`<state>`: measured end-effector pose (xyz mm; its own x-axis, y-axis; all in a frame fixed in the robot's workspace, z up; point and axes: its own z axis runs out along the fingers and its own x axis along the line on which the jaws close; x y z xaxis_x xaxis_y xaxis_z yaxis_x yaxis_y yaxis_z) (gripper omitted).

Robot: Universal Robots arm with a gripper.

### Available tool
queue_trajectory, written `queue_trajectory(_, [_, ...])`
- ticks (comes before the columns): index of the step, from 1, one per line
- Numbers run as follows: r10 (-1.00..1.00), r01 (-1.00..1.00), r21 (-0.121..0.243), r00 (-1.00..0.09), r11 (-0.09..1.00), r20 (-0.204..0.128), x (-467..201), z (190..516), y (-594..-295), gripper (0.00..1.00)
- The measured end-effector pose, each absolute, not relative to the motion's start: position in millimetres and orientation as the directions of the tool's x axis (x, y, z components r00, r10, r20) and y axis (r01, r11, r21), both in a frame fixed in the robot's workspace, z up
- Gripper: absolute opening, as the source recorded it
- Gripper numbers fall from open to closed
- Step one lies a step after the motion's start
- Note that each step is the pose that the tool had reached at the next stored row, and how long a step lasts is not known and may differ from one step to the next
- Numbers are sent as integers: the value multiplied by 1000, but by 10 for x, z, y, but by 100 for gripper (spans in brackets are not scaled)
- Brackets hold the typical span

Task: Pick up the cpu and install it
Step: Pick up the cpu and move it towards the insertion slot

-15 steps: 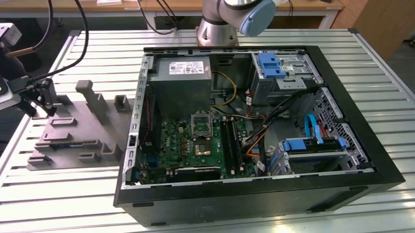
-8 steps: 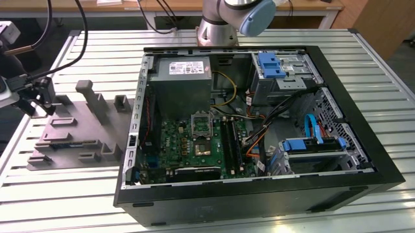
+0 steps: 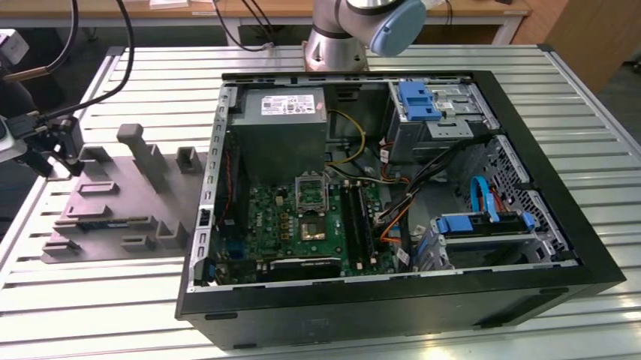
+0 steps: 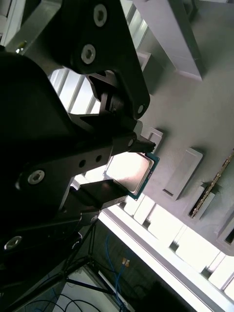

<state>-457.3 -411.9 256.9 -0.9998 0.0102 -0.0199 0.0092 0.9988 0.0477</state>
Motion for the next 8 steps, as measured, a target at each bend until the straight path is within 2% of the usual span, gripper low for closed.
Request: queue_trajectory(8, [10,9,48,-1000,999,-20,-4573,2609,-4119,47])
